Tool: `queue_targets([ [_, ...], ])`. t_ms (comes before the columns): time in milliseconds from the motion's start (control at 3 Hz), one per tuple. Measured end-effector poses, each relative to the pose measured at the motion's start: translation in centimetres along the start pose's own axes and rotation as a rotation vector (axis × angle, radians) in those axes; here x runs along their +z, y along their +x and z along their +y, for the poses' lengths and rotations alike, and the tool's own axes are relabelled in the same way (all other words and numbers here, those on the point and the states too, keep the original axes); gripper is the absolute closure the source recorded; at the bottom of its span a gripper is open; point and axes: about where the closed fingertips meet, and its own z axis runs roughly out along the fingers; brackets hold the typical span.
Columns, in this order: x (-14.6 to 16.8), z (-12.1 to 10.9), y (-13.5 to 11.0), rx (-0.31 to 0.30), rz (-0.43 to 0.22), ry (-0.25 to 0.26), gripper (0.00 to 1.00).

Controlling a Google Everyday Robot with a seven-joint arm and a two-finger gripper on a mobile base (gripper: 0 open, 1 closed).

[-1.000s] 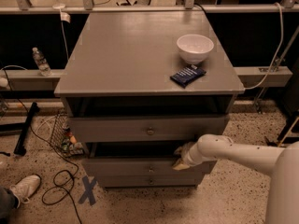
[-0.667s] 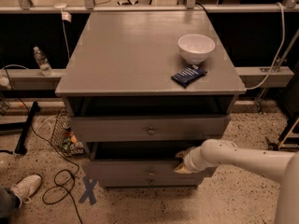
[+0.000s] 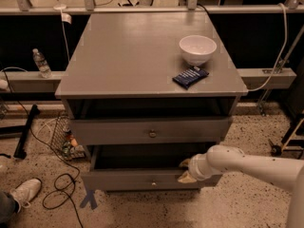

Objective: Open middle drawer

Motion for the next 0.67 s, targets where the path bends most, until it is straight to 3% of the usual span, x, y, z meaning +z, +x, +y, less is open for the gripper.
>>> queue_targets([
  [333, -0.1, 0.0, -0.2, 0.000, 0.000, 0.000, 1.00],
  [667, -0.4, 1.4, 0.1, 0.032, -0.005, -0.037, 1.00],
])
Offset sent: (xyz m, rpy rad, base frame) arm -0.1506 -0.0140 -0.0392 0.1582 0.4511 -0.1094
